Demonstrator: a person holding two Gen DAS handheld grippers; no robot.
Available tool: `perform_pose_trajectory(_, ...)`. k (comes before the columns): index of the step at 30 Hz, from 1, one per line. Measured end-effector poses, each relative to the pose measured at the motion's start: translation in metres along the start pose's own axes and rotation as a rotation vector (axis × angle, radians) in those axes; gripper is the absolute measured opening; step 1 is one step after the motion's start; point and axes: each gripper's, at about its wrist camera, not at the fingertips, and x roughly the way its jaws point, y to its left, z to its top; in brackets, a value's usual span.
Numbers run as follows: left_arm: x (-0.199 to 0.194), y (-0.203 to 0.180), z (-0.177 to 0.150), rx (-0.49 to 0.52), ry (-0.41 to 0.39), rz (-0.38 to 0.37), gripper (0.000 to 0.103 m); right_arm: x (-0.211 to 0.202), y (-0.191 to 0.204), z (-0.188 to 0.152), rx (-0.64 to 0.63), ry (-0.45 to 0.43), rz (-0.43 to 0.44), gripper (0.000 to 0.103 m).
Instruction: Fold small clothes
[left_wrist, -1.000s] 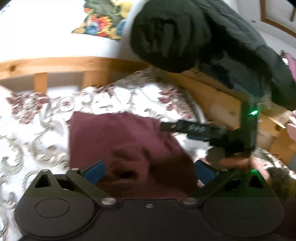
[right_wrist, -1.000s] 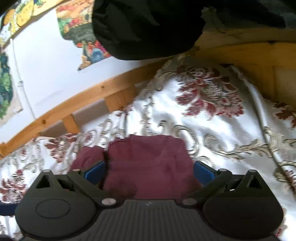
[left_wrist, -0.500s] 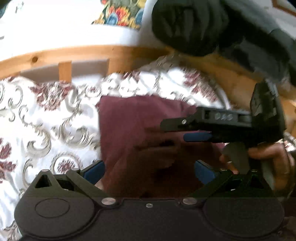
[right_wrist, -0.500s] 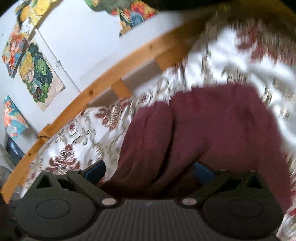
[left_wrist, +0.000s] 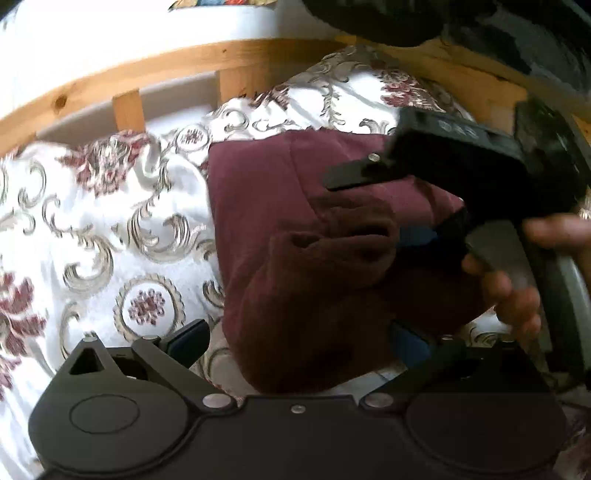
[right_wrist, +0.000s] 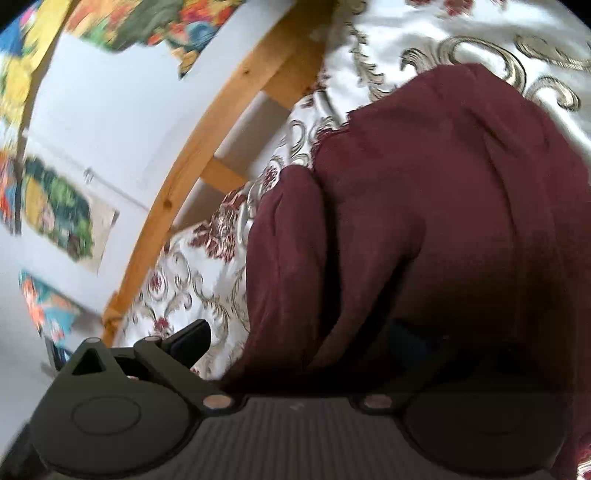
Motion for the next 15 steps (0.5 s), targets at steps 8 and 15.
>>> perform_pose_trajectory(8,-0.011,-0.019,0.003,0.115,-0.079,-0.042,0.093,-0.002,0.005,-0.001,-0.035,-0.057,-0.014,0.091)
perform_pose_trajectory(15,-0.013,-0.029,0.001,0.119,-0.098,-0.081,0.087,-0.002,0.008,-0.002,-0.11,-0.069,-0.054,0.081)
